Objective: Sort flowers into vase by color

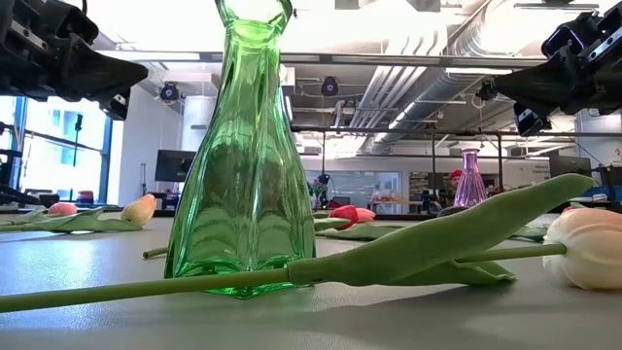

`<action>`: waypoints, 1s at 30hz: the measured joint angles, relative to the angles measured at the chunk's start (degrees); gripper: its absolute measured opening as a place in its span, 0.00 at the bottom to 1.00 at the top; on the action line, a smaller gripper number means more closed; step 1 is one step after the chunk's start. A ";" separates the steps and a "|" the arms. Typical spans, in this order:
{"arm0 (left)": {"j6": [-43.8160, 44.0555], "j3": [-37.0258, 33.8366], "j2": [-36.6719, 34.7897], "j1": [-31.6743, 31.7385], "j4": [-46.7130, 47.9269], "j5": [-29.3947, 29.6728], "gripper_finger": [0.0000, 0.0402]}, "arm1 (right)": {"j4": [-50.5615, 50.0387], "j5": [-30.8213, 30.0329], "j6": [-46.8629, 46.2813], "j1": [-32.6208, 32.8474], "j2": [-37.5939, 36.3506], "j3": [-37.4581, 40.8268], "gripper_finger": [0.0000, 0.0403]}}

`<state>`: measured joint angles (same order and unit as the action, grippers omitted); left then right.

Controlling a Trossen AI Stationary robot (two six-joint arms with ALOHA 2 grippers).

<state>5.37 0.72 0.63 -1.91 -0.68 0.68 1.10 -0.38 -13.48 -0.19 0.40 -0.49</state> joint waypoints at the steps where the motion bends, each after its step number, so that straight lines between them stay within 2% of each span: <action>1: 0.00 -0.01 0.00 0.00 0.01 -0.01 0.00 | -0.02 0.00 0.00 0.02 0.00 -0.02 0.00; 10: 0.00 -0.01 -0.01 0.02 0.01 0.00 0.00 | -0.01 -0.03 0.84 0.01 0.00 -0.01 0.00; 15: 0.00 0.01 0.01 0.00 0.01 -0.01 0.00 | 0.28 -0.73 19.47 -0.13 0.00 0.00 0.00; 19: 0.31 -0.01 0.00 0.01 -0.95 2.42 0.00 | 0.85 -1.01 22.49 -0.11 0.00 -0.02 0.00; 21: -0.23 -0.01 0.01 0.04 -0.95 5.32 0.00 | 2.50 -0.94 18.22 -0.11 0.02 -0.02 0.00; 24: 0.00 -0.05 0.00 0.04 -3.65 7.81 0.00 | 7.81 -1.52 3.90 -0.11 0.00 -0.02 0.00; 26: 2.19 -0.05 0.02 0.04 -7.10 8.05 0.00 | 11.16 -5.70 -5.19 -0.11 0.00 -0.02 0.00; 30: 6.07 -0.01 -0.01 0.04 -14.98 8.03 0.00 | 15.12 -19.26 -16.39 -0.11 0.00 -0.02 0.00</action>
<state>11.43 0.71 0.62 -1.87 -15.65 8.71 16.23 -19.65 -29.86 -0.30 0.40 -0.52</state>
